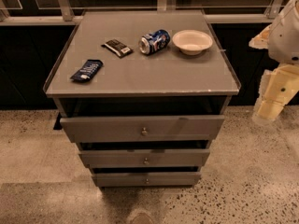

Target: Open middle drawer

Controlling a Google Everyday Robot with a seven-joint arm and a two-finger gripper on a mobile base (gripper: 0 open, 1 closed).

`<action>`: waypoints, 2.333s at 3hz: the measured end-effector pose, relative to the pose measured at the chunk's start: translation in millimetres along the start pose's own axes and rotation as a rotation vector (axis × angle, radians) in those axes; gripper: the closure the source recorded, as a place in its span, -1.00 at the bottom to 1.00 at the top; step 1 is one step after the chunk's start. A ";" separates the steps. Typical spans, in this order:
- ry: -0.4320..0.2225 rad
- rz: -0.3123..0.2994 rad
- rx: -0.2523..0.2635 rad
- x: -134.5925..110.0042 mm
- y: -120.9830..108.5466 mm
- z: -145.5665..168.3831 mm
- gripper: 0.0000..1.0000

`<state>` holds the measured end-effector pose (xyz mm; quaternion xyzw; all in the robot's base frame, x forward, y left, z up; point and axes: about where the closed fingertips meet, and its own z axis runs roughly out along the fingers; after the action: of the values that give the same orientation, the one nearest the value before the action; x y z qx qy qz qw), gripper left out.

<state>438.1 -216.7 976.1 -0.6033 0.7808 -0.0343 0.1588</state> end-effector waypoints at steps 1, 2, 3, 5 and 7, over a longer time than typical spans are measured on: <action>0.000 0.000 0.000 0.0 0.0 0.0 -1.00; -0.062 0.032 0.015 7.8 5.6 10.0 -1.00; -0.169 0.145 0.019 25.8 33.9 40.8 -1.00; -0.222 0.366 -0.033 44.2 97.0 173.5 -1.00; -0.213 0.433 0.032 55.1 111.9 199.3 -1.00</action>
Offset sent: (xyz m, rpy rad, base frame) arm -0.0120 -0.0168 -0.0428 0.2024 -0.0671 -0.0575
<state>379.4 -211.5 748.5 -0.4194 0.8702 0.0521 0.2533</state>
